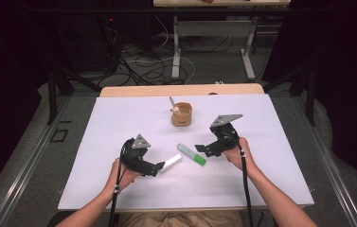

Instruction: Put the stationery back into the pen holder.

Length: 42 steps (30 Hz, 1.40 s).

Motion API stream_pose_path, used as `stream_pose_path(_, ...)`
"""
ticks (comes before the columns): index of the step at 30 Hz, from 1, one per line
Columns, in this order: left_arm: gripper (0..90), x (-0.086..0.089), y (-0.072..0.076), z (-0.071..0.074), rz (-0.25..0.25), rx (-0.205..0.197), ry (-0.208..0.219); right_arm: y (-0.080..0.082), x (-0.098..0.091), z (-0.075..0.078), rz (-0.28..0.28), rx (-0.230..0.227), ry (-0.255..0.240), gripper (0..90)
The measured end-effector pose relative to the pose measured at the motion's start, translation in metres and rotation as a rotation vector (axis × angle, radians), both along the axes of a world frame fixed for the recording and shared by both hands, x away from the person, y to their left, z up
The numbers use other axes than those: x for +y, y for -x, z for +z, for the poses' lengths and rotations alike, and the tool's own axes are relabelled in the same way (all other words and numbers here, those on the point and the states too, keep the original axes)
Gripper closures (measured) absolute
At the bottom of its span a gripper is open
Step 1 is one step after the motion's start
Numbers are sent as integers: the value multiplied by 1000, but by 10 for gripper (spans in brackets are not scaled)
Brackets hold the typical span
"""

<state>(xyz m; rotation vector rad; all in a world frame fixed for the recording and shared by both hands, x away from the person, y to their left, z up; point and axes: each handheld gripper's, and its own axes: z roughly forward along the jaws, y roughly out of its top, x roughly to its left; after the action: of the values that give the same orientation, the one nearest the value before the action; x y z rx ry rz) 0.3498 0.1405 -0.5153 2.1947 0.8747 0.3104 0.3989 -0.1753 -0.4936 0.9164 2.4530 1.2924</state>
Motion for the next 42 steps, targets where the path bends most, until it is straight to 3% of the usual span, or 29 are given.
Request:
stream_pose_path(9,4,-1,0,0,-19,22,-11,18,-15,-3,-1,53,10,0)
stream_pose_path(13,4,-1,0,-2,-16,8,-12,27,-21,-7,22,82,-6,0)
stream_pose_path(15,4,-2,0,-2,-18,7,-13,31,-21,-6,47,93,10,0)
stream_pose_path(25,3,-4,-2,-4,-14,22,-14,49,-28,-8,74,97,23,0)
stream_pose_path(27,3,-4,0,-4,-14,18,-14,50,-28,-10,62,79,-9,0)
stream_pose_path(28,3,-4,1,-3,-16,20,-14,51,-30,-8,59,85,12,0)
stream_pose_path(36,3,-6,0,-3,-20,15,-14,58,-36,-9,46,69,15,0)
stream_pose_path(38,3,-7,1,-3,-25,14,-15,61,-39,-9,41,82,30,0)
stream_pose_path(42,4,-8,1,-3,-26,14,-22,63,-42,-9,52,65,44,0)
